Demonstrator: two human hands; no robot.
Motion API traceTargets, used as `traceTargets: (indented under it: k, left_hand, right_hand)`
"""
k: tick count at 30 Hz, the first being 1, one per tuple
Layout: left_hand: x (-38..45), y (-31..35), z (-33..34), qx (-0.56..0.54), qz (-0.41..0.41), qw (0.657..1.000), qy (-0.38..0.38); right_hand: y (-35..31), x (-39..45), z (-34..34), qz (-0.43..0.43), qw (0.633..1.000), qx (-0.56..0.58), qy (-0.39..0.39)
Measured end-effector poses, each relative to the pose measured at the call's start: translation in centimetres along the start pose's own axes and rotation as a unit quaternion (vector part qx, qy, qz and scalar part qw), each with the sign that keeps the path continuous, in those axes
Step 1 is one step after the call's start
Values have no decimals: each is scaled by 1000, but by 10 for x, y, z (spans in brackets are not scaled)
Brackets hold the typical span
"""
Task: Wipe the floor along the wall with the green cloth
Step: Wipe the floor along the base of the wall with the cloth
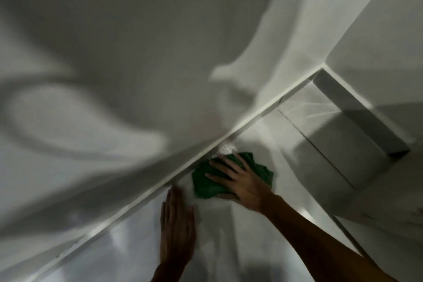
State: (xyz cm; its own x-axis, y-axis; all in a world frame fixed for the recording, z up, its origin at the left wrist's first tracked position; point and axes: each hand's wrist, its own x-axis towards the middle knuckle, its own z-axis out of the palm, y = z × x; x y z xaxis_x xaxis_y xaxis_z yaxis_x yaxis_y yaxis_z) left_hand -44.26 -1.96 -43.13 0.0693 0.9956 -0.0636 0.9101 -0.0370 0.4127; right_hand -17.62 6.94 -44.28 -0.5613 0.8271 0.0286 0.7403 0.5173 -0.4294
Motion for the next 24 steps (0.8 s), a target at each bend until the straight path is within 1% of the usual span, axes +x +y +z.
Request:
traceTargets:
  k: [3,5,9,11,12,14,17,18,21,22,24]
  left_hand:
    - [0,-24,13,27,23,999,15]
    - [1,-30,18,30,33,999,24]
    - [0,-31,18,46,43,998,27]
    - [1,-33,16,65,49,996,25]
    - [0,-32,17,70,50,996,25]
    - [-1,-31,17,71,53,996,28]
    - [-2,-33,17,71,57,995,34]
    - [-2,-34,16,74,58,995,35]
    - [-1,-32,16,72,52,995,32]
    - [-2,-31,16,68,50,996,31]
    - [-2,-31,16,60,49,996,32]
  right_hand:
    - [-1,-1,-1,-9,998,39,45]
    - [3,1,-4,-35,996,56,52]
    - [15,15,-11,-64,996,39,41]
    - [15,15,-9,-65,996,16,52]
    - [12,12,-6,-56,996,9,64]
    - [-4,1,6,-12,997,-1,80]
    - [-41,-11,25,74,997,0,35]
    - [-47,-13,28,86,996,1,25]
    - [-31,-15,21,77,997,-12,9]
    - [-21,-14,17,86,996,-23,8]
    - [-1,-10,9,148,988,-46,9]
